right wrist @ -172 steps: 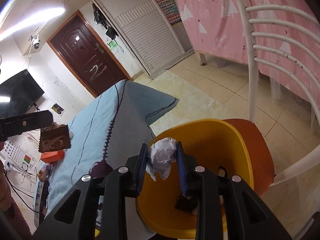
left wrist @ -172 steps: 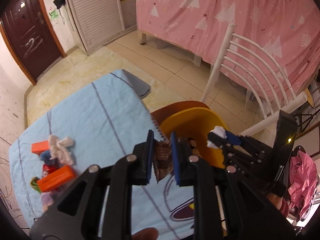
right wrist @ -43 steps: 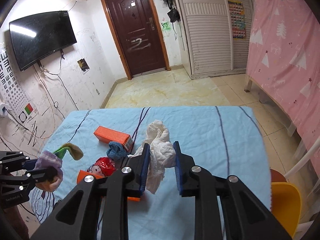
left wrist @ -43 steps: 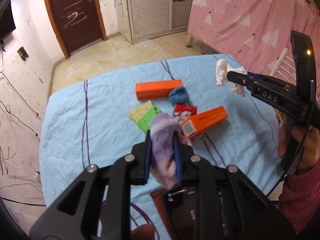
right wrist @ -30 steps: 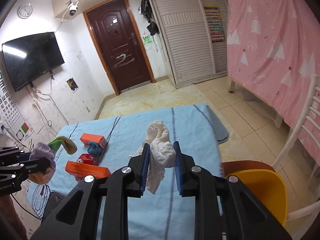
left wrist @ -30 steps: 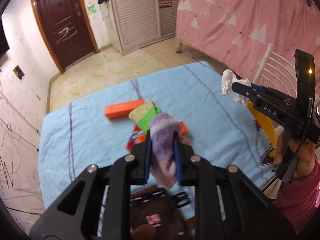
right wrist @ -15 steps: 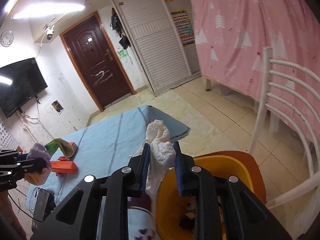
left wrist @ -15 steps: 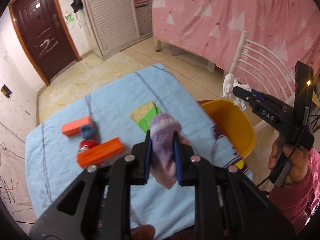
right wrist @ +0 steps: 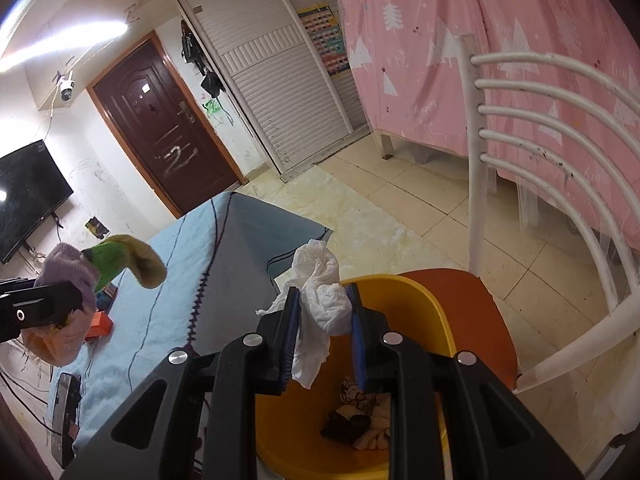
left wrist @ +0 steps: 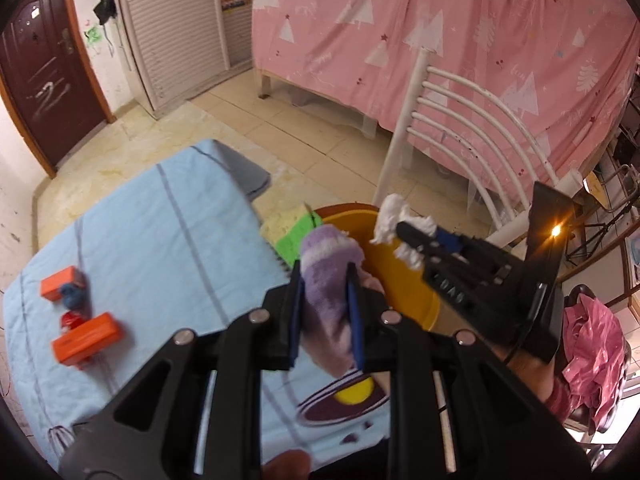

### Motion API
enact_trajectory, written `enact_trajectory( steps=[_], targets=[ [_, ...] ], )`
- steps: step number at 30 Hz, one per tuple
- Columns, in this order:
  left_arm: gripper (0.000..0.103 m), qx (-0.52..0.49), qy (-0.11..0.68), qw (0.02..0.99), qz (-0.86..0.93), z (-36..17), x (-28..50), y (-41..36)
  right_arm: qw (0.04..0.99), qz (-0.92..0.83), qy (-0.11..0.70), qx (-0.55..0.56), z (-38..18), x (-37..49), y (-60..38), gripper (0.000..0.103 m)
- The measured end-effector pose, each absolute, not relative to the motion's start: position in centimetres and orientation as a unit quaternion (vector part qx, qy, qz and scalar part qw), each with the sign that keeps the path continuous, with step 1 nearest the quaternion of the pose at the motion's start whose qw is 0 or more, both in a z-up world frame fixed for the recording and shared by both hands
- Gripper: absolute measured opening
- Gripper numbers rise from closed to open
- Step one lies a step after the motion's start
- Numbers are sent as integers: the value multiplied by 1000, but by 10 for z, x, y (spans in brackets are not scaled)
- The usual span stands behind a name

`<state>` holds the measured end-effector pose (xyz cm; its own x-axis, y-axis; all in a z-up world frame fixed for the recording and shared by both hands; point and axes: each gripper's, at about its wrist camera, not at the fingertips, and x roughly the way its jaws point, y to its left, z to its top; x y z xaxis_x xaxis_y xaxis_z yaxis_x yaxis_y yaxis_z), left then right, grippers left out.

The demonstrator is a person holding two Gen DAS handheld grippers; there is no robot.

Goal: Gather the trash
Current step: 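Carry the sock and white cloth to the yellow bin and open both tools, then move both open tools back over the bed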

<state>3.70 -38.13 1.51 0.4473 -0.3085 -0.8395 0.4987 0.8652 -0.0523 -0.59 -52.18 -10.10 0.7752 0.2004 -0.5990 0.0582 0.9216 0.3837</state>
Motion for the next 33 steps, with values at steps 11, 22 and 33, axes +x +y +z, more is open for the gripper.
enact_trajectory(
  steps=[11,22,33],
  targets=[
    [19,99,496,830,-234,-11,54,-418,914,40,342,214,-116,-3,-536,17],
    [52,76,498,836,-219,-12,62,-408,921,30,336,196,-115,-3,-528,52],
    [56,58,469,859,-196,18,55,-358,929,56,319,181,-92,3,-497,52]
  ],
)
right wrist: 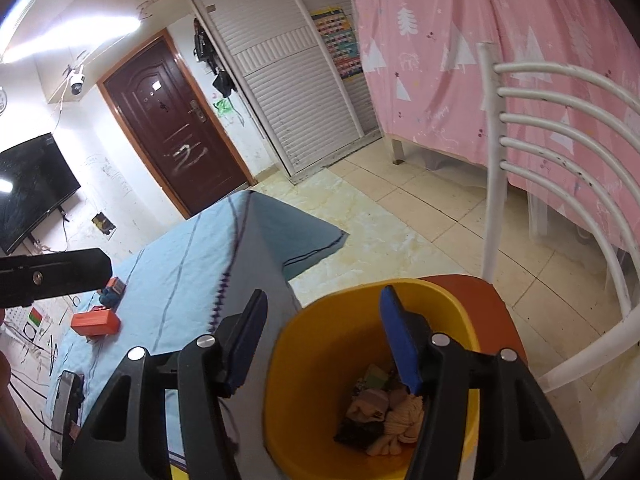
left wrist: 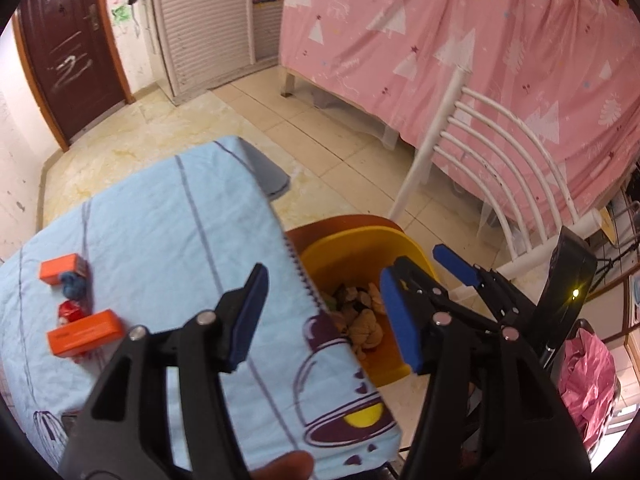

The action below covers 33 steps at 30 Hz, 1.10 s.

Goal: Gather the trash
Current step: 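Move both open tools back over the bed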

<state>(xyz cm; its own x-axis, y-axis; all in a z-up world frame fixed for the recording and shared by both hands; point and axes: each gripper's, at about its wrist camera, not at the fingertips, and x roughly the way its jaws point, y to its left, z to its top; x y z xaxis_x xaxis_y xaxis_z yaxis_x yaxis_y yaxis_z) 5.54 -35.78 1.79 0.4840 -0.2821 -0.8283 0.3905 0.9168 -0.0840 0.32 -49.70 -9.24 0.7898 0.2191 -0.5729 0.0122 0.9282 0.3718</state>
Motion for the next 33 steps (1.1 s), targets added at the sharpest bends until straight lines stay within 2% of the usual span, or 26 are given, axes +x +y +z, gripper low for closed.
enact_trajectory(
  steps=[17,33],
  targets=[
    [56,6,455,879,-141,39,72,-235,935,118,313,118,-50,38,-385,53],
    [56,8,471,881,-46,33,120,-114,916,205,339,60,-43,61,-276,54]
  ],
)
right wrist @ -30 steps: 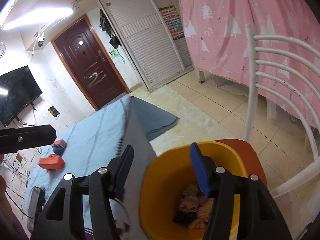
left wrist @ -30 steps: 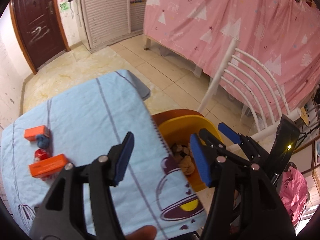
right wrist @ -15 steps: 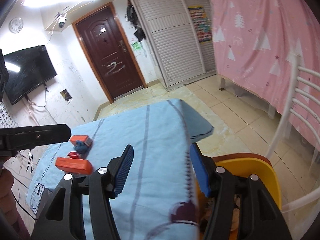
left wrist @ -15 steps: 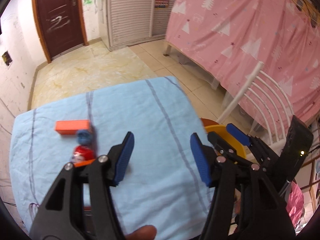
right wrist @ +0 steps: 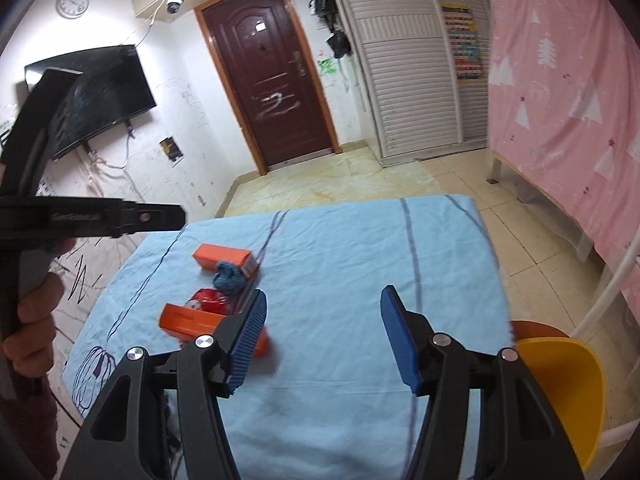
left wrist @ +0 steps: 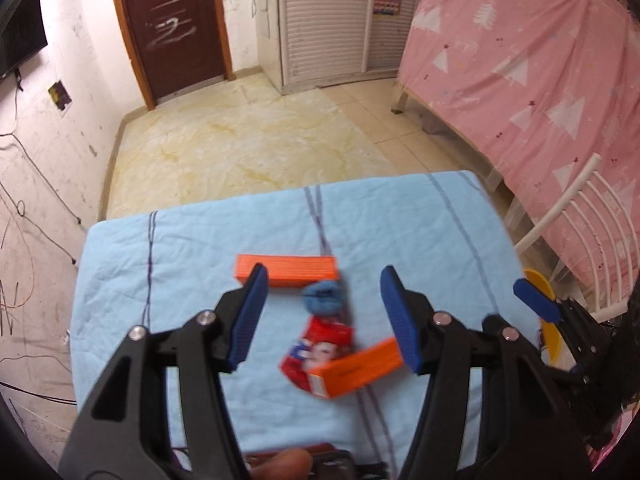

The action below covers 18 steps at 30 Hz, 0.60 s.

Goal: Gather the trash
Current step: 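Move both open tools back over the bed, then lower the left tool over the long orange box and grasp it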

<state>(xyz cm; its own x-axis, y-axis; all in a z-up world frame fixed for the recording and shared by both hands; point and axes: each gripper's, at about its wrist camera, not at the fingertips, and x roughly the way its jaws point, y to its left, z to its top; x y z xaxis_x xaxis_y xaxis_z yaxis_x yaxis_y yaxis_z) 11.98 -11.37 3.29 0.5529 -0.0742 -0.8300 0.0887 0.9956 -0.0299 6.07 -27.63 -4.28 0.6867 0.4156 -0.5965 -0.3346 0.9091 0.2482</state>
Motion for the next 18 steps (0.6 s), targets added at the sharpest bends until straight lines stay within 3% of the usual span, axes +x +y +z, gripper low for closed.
enact_trajectory(
  steps=[14,18],
  targets=[
    [65,-21,520,852,-58,-12,161,-83,889,269,370,26,-57,62,-215,63],
    [74,-28,529,846,-59,-24,171,-79,882,287,374,17,-58,62,-205,70]
  ],
)
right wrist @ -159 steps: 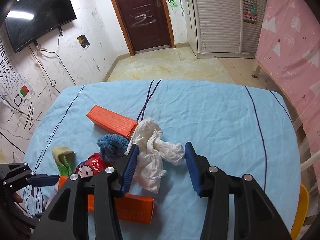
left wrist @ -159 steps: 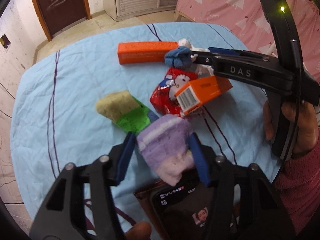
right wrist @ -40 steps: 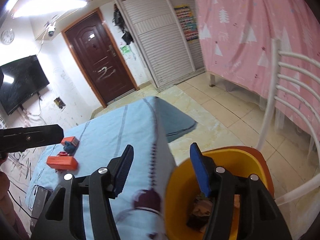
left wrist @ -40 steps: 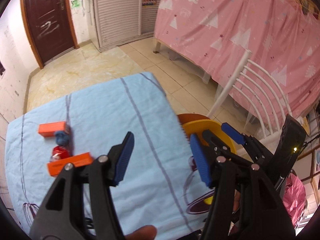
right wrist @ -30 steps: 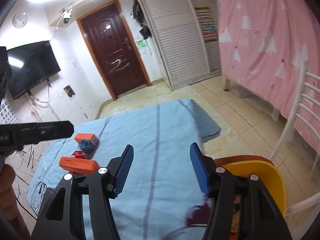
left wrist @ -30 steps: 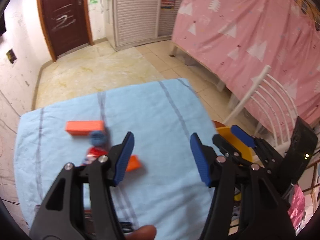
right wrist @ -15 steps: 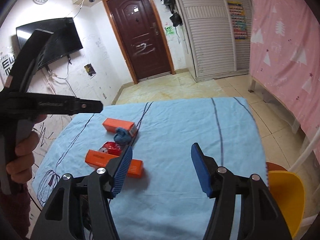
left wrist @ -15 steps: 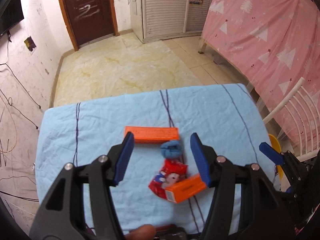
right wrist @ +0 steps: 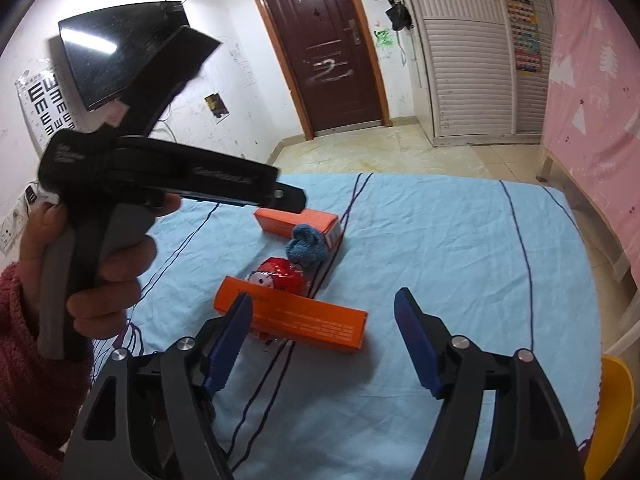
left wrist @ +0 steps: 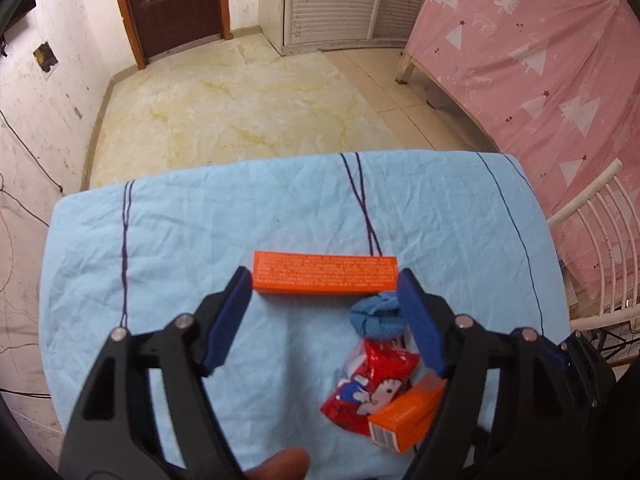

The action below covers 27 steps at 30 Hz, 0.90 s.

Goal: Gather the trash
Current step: 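Lower the left tool over the long orange box and grasp it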

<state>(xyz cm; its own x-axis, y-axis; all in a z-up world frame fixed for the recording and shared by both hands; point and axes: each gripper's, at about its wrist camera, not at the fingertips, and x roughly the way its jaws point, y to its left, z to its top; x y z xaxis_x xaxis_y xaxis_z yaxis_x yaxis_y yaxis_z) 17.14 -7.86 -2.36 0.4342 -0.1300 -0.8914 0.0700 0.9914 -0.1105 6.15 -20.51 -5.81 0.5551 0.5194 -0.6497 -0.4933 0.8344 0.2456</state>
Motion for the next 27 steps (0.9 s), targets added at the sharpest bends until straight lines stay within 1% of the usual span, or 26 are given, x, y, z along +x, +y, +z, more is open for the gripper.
enact_trajectory(
  steps=[5,7,9,11,15,27],
  targets=[
    [78,-35,535,842,-62,-34,180,-78,878,297,376,-1,-59,59,-197,80],
    [84,-35,535,842,-65,-35,184,-77,876,301,376,-9,-60,57,-193,83],
    [87,-37,535,841,-69,-37,187,-79,876,302,376,-16,-60,57,-188,86],
    [88,-38,536,840,-74,-39,189,-81,874,304,379,-21,-62,58,-185,88],
    [91,-30,537,839,-79,-43,193,-85,871,305,385,-23,-64,62,-179,90],
    [91,-22,552,828,-95,-63,198,-95,864,297,407,-27,-74,75,-162,92]
  ],
)
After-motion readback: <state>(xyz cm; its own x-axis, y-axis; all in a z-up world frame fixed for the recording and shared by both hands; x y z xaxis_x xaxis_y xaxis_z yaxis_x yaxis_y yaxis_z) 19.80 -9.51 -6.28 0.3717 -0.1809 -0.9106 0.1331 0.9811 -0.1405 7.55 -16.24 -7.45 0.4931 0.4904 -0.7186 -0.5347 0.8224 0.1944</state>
